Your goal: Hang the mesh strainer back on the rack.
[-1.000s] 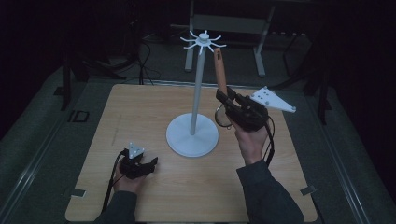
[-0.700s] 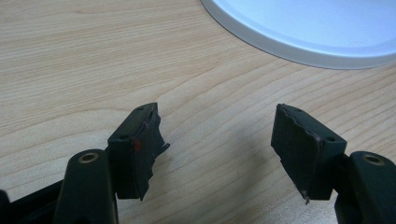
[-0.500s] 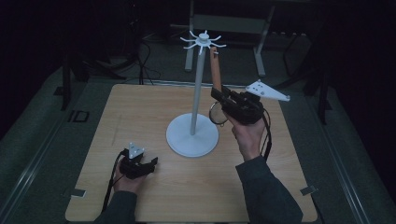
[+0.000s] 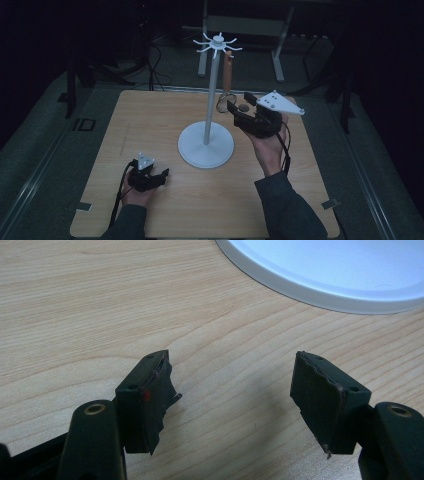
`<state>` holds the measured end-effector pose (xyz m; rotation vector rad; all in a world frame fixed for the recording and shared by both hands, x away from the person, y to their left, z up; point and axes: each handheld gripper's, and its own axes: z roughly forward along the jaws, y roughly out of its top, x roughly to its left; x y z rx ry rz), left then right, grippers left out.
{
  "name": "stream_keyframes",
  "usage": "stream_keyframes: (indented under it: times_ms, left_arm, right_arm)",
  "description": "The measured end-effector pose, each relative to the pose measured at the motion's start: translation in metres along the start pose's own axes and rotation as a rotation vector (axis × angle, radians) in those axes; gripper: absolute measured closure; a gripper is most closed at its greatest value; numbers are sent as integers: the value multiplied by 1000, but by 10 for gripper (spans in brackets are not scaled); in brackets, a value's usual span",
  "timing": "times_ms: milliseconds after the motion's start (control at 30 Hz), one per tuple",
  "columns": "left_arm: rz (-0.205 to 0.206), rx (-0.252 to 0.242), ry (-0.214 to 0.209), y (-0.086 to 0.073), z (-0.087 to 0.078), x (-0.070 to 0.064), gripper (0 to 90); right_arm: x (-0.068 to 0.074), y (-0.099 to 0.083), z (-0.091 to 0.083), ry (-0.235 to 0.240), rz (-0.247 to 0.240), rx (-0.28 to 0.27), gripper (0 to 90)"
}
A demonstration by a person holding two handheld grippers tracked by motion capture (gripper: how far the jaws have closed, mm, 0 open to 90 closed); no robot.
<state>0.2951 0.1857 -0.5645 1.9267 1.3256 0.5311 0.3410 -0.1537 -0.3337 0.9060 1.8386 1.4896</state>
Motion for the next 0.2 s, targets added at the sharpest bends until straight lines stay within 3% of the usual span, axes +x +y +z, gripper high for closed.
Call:
stream_keyframes:
  times_ms: [200]
  left_arm:
    - [-2, -4, 0, 0, 0, 0, 332]
  right_arm:
    - [-6, -13, -2, -29, -32, 64, 324]
